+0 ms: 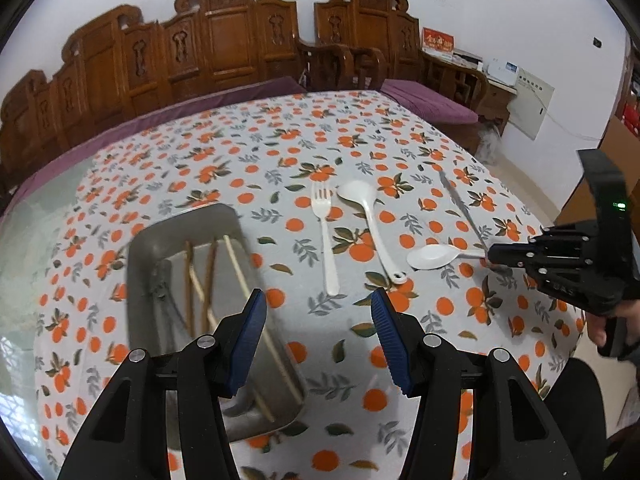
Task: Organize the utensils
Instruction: 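Grasp the white plastic spoon with the left gripper while the right gripper lifts the knife, then carry the white spoon into the tray and open the left gripper, then lower the metal knife into the tray and open the right gripper, then grasp the white plastic spoon on the cloth with the right gripper, then grasp the white plastic fork with the left gripper while the right gripper holds the spoon, then lower the white fork into the tray and open the left gripper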
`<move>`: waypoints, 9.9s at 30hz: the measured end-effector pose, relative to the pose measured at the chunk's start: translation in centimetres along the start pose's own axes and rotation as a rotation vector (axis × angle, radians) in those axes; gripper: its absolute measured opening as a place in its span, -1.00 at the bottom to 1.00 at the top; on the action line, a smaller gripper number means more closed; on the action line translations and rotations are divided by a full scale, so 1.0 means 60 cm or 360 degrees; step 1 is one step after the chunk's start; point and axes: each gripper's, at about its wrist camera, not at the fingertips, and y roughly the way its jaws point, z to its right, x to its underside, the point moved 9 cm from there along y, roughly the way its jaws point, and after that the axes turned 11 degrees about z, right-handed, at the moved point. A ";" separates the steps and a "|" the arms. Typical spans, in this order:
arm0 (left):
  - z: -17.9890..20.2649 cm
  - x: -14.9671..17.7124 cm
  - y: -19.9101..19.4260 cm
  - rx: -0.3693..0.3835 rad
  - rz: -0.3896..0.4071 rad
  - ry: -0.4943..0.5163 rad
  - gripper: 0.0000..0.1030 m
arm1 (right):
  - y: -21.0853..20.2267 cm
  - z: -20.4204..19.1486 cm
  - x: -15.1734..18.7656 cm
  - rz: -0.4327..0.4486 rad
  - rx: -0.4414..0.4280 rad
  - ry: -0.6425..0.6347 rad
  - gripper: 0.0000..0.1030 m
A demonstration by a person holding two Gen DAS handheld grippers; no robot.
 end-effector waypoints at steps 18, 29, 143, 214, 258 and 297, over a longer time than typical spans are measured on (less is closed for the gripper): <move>0.096 -0.030 0.201 -0.0006 -0.0196 0.0037 -0.16 | -0.023 0.036 -0.002 0.0105 -0.0063 0.0144 -0.97; 0.101 -0.040 0.303 -0.0063 -0.0291 0.0027 -0.44 | -0.023 0.052 0.001 0.0113 -0.0077 0.0197 -0.96; -0.324 -0.035 -0.066 -0.0428 0.0212 -0.0222 0.78 | 0.131 -0.402 -0.137 0.0006 -0.0490 0.0006 -0.96; -0.033 -0.066 0.050 -0.0090 0.0051 0.0087 0.69 | 0.112 0.034 -0.071 0.0046 0.0060 0.0186 -0.92; 0.024 -0.053 0.191 -0.0119 -0.0329 0.0152 -0.87 | 0.093 0.021 -0.100 0.0139 -0.0027 0.0198 -0.92; -0.169 0.006 0.020 -0.0243 -0.0152 -0.0089 -0.87 | 0.038 -0.191 -0.139 0.0253 -0.0316 -0.0006 -0.92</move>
